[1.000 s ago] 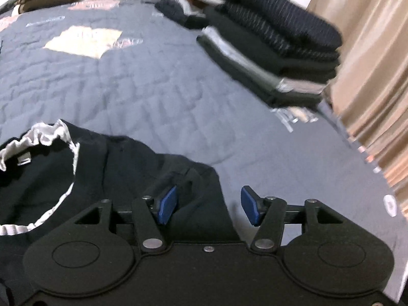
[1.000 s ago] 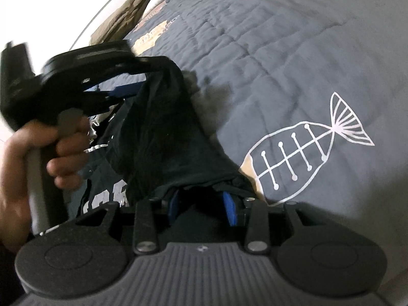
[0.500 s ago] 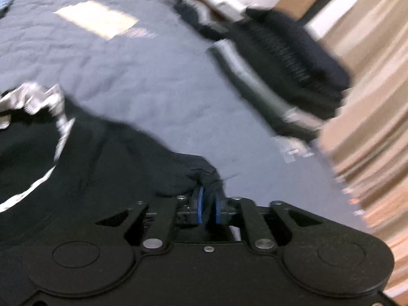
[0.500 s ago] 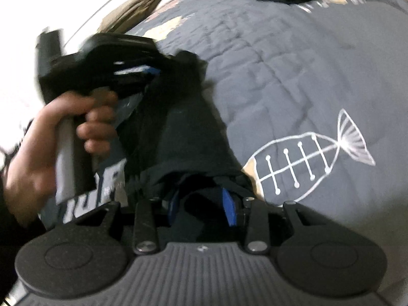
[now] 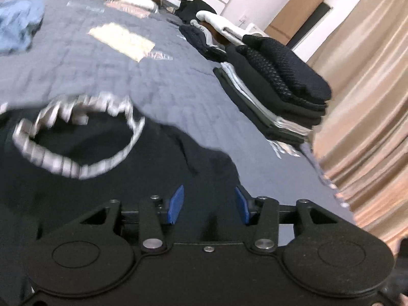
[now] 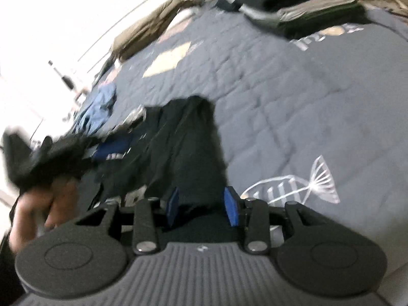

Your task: Fold clothes

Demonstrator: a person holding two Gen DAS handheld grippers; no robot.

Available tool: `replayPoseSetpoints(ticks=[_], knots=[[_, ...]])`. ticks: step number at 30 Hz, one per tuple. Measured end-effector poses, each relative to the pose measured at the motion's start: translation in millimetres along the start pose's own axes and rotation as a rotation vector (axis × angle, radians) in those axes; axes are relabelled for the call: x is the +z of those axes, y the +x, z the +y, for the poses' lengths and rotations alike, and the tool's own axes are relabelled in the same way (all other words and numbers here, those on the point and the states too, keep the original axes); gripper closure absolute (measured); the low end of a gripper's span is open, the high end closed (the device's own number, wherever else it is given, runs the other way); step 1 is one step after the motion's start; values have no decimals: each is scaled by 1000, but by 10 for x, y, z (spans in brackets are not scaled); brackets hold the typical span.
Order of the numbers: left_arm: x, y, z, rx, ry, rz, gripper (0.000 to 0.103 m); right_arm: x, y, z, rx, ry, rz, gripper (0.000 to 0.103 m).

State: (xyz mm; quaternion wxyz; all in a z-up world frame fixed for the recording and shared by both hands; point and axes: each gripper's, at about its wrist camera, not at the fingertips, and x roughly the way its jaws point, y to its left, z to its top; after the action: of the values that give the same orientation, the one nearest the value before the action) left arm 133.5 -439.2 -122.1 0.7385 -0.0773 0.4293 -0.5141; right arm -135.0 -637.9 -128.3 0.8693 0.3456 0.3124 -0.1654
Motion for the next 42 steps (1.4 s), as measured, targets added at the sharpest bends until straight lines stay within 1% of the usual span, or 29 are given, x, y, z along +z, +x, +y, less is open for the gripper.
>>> replayPoseSetpoints(ticks=[1, 3, 6, 7, 9, 10, 11, 12, 13, 14, 16, 17, 19, 20, 23, 25, 29, 31, 33, 34, 35, 37, 40, 42], knots=[[-92, -53, 6, -21, -23, 3, 59, 4, 2, -28, -21, -1, -17, 64], [-275, -91, 5, -63, -73, 23, 61, -26, 9, -43, -79, -33, -22, 64], [-488, -44, -12, -111, -144, 47, 61, -56, 90, -78, -117, -46, -6, 64], [-552, -18, -19, -119, -164, 55, 61, -63, 119, -80, -114, -41, 1, 64], [-641, 87, -23, -108, -189, 74, 61, -84, 169, -71, -116, -49, 13, 63], [-679, 136, -17, -102, -202, 83, 65, -99, 189, -59, -120, -62, 18, 63], [-714, 172, -4, -97, -215, 87, 78, -114, 209, -48, -125, -75, 24, 62], [-750, 202, 6, -95, -223, 91, 86, -128, 230, -36, -130, -89, 29, 60], [-782, 211, 15, -96, -222, 91, 97, -149, 255, -42, -140, -99, 31, 60], [-810, 203, 34, -96, -221, 81, 101, -171, 280, -48, -149, -109, 32, 60], [-846, 133, 57, -98, -212, 53, 103, -213, 330, -60, -168, -129, 35, 62], [-852, 75, 72, -98, -207, 38, 103, -222, 342, -96, -170, -118, 36, 64], [-862, 0, 116, -86, -200, 38, 103, -225, 335, -113, -167, -134, 30, 64], [-867, -34, 140, -76, -196, 41, 103, -229, 332, -86, -180, -162, 25, 64], [-860, -96, 190, -82, -236, 53, 102, -247, 328, -20, -203, -210, 28, 63], [-859, -58, 141, -89, -227, 61, 98, -246, 331, -16, -204, -219, 32, 62], [-859, 17, 42, -105, -211, 77, 97, -232, 333, -41, -196, -214, 36, 62], [-864, 91, 29, -100, -217, 84, 97, -232, 336, -39, -196, -218, 39, 62], [-870, 175, 36, -93, -232, 92, 91, -235, 341, -34, -197, -226, 43, 62], [-873, 205, 50, -95, -244, 98, 84, -237, 343, -34, -197, -228, 44, 62], [-879, 228, 62, -95, -254, 105, 80, -239, 344, -33, -197, -230, 45, 62], [-888, 223, 70, -99, -254, 104, 79, -233, 340, -36, -193, -226, 47, 61], [-927, 124, 115, -107, -263, 87, 71, -215, 324, -50, -184, -208, 51, 61], [-962, 48, 163, -113, -276, 74, 70, -209, 317, -59, -178, -198, 53, 61]])
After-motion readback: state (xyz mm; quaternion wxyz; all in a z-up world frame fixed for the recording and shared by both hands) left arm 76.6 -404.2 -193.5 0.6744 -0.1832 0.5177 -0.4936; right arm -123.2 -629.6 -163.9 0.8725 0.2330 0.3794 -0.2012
